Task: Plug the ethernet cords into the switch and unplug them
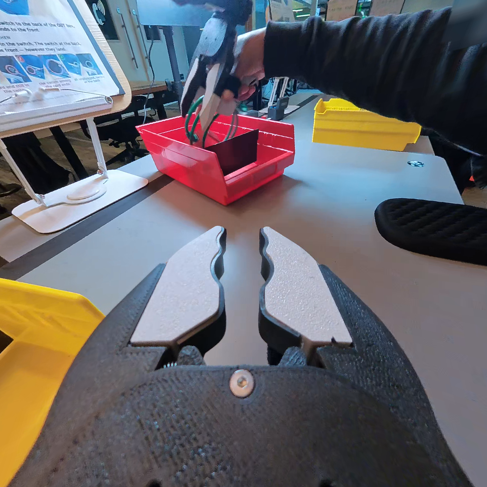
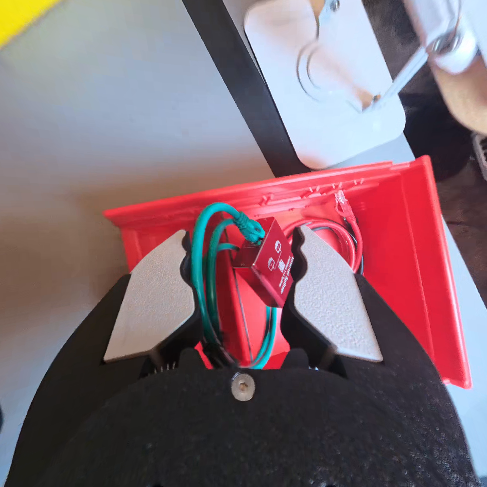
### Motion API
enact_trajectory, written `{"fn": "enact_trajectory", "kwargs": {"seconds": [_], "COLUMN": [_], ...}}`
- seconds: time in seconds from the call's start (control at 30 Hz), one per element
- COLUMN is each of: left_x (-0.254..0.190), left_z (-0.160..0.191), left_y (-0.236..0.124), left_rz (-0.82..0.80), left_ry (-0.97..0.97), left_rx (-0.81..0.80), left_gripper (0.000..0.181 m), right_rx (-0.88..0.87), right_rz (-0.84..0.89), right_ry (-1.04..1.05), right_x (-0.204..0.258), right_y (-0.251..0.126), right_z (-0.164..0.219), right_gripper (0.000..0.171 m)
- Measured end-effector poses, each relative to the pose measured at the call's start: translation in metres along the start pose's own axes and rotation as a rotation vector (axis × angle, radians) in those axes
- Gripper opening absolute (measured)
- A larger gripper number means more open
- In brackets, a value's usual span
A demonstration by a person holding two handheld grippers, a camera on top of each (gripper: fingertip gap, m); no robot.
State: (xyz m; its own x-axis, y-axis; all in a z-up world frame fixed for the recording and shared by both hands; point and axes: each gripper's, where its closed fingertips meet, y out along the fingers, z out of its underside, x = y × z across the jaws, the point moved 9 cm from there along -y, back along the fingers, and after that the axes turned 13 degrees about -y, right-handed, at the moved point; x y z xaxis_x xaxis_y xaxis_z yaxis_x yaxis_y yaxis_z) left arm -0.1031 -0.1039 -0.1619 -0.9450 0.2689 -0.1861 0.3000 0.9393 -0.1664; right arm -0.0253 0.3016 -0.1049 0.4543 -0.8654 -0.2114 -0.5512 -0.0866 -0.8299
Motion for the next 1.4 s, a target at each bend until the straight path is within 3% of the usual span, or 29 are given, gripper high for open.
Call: {"fn": "enact_trajectory", "kwargs": {"seconds": [0.2, 0.33, 0.43, 0.6, 0.7, 0.77, 0.8, 0.83, 1.07, 1.4], "left_x": [0.006, 0.021, 0.043, 0.081, 0.100, 0.112, 0.113, 0.113, 0.085, 0.033], "left_z": [-0.007, -0.017, -0.014, 0.013, 0.029, 0.041, 0.046, 0.047, 0.050, 0.044], "left_y": [-0.009, -0.038, -0.067, -0.083, -0.075, -0.067, -0.063, -0.059, -0.025, 0.068], "left_rz": [-0.061, -0.180, -0.338, -0.490, -0.560, -0.547, -0.501, -0.466, -0.404, -0.193], "left_ry": [0.014, 0.045, 0.107, 0.176, 0.274, 0.283, 0.296, 0.320, 0.503, 0.680], "left_rx": [-0.011, 0.041, 0.168, 0.580, 0.749, 0.863, 0.893, 0.864, 0.803, 0.720], "left_gripper": [0.026, 0.032, 0.034, 0.051, 0.056, 0.055, 0.042, 0.035, 0.032, 0.033], "right_rx": [-0.223, -0.305, -0.164, 0.192, 0.356, 0.396, 0.384, 0.373, 0.288, 0.083], "right_rz": [0.056, 0.150, 0.008, 0.034, 0.121, 0.116, 0.113, 0.138, 0.173, 0.249], "right_ry": [-0.052, -0.183, -0.265, -0.280, -0.301, -0.312, -0.320, -0.339, -0.499, -0.724], "right_x": [0.030, 0.086, 0.139, 0.154, 0.136, 0.130, 0.131, 0.133, 0.207, 0.327], "right_y": [-0.056, -0.091, -0.079, -0.009, 0.030, 0.048, 0.053, 0.054, 0.035, 0.004], "right_z": [-0.026, -0.025, 0.000, 0.046, 0.060, 0.065, 0.065, 0.064, 0.065, 0.061], "right_gripper": [0.068, 0.054, 0.045, 0.060, 0.062, 0.039, 0.029, 0.029, 0.029, 0.033]}}
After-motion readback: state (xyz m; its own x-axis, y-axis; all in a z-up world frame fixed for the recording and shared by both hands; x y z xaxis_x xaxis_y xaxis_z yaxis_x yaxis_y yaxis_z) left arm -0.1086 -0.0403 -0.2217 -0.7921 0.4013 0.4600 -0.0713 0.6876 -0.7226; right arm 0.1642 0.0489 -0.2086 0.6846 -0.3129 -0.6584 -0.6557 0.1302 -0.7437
